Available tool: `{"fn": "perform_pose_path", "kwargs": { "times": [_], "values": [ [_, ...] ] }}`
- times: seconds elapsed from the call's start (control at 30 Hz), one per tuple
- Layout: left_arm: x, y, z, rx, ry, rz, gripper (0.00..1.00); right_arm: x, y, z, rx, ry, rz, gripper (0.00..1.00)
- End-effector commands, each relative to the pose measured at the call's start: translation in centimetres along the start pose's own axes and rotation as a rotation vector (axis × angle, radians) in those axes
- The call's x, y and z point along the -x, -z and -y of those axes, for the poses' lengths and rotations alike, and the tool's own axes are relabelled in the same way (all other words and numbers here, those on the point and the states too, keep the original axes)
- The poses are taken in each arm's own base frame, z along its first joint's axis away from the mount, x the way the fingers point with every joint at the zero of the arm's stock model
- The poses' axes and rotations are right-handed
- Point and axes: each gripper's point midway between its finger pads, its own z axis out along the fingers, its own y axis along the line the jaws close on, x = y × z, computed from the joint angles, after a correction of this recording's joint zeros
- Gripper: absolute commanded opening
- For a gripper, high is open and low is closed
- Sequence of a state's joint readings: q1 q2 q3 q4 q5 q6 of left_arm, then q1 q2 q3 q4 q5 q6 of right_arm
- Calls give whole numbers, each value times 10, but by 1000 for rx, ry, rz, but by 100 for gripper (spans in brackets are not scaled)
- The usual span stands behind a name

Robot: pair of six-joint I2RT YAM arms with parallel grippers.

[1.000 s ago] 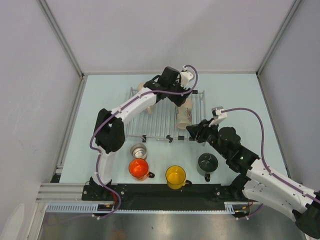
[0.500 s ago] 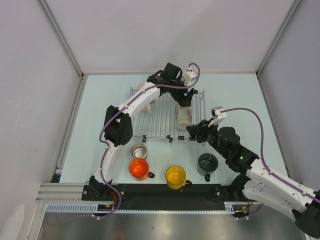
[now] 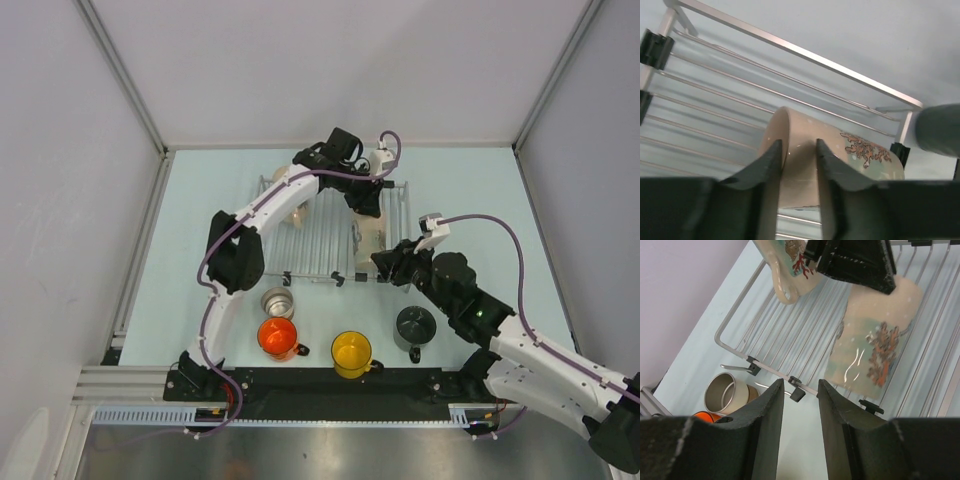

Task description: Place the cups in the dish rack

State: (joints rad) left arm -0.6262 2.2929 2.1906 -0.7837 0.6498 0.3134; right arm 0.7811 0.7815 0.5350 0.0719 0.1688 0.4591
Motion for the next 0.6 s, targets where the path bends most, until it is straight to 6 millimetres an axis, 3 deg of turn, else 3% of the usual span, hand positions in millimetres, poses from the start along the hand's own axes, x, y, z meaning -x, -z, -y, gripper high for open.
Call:
{"fn": "perform_pose_path", "kwargs": {
  "times": [0.0,0.2,0.43,0.47,0.5,0.57],
  "values": [
    [-27,22,25,-18,39,-107,26,24,-2,-8,9,-11,64,39],
    [-41,33,27,8,43,-143,24,28,0,-3,-5,-20,76,38],
    [-59,35,34,-17,57,-186,31,30,1,0,-9,-34,80,38],
    [-60,36,33,-17,52,-189,34,29,1,0,-6,-35,76,38],
    [-63,33,33,-23,55,-199,52,30,1,1,-10,-34,79,38],
    [-67,33,35,-42,46,-215,63,30,2,1,-10,-33,79,38]
  ]
}}
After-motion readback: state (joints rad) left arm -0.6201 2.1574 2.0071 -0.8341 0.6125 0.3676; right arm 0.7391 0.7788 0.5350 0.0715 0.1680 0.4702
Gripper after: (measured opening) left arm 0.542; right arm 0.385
